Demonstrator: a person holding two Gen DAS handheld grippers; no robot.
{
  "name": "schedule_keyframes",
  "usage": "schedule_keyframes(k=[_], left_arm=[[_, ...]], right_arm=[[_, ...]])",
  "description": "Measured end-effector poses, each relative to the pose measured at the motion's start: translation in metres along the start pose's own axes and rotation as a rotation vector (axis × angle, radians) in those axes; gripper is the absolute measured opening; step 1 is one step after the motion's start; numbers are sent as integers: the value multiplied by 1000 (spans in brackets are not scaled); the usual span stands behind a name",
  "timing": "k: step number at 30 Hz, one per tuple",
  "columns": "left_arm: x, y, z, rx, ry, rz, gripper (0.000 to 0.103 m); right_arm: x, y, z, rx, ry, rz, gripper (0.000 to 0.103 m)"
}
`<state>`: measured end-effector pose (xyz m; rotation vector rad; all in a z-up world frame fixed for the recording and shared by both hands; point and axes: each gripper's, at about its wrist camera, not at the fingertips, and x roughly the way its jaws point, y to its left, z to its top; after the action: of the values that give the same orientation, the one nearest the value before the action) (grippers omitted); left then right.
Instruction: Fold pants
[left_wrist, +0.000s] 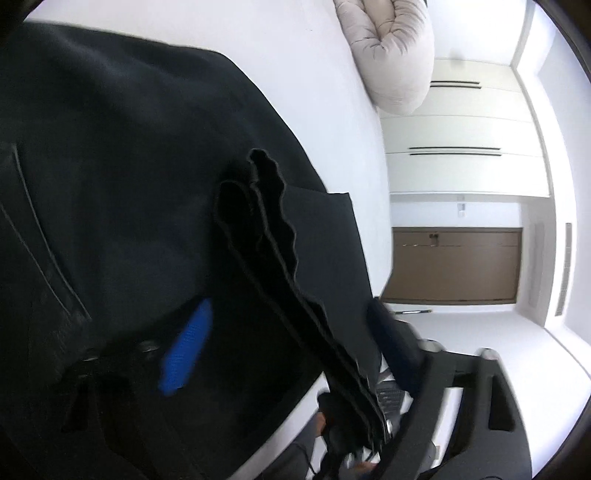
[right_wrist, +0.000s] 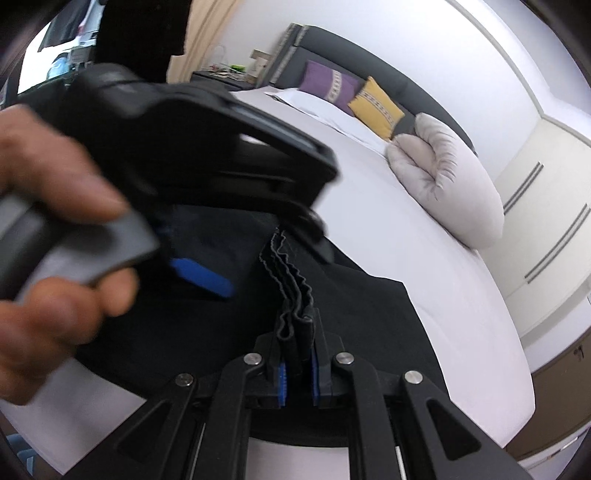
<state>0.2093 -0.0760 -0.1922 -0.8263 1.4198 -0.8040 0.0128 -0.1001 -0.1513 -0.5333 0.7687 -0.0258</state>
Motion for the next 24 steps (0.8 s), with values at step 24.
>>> schedule_keyframes(k=[24], left_arm=[[-74,47,-7,104,-44,190,9]], right_arm=[[27,67,16,-91,74,204,17]])
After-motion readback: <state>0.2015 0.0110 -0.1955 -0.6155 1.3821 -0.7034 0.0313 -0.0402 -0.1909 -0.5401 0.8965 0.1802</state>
